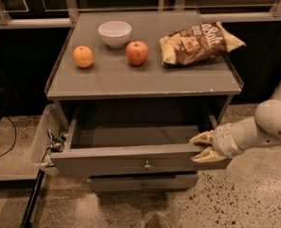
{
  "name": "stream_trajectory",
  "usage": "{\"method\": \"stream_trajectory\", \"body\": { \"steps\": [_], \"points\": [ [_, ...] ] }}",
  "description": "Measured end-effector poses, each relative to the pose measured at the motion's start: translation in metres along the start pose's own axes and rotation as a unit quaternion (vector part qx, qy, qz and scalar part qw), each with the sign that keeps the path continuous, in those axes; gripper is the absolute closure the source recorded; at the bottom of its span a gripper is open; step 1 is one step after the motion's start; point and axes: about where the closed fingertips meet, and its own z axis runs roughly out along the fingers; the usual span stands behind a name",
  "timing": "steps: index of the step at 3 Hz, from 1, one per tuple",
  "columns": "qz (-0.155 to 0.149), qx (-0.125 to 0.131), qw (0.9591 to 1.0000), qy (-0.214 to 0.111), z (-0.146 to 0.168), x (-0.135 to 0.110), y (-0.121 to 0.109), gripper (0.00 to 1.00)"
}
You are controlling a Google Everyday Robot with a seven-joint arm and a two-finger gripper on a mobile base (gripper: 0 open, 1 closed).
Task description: Open top drawer
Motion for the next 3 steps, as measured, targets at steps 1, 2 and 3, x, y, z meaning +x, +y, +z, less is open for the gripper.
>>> {"method": "stream_trajectory", "body": {
  "steps": [1,2,3],
  "points": [
    [0.000,0.000,1.0000,0.000,0.000,0.000,0.000,0.62],
    [0.000,0.000,1.0000,0.000,0.000,0.000,0.000,0.38],
    [0.004,-0.020,0.9996,-0.020,0.001,0.007,0.021,0.39]
  ]
}}
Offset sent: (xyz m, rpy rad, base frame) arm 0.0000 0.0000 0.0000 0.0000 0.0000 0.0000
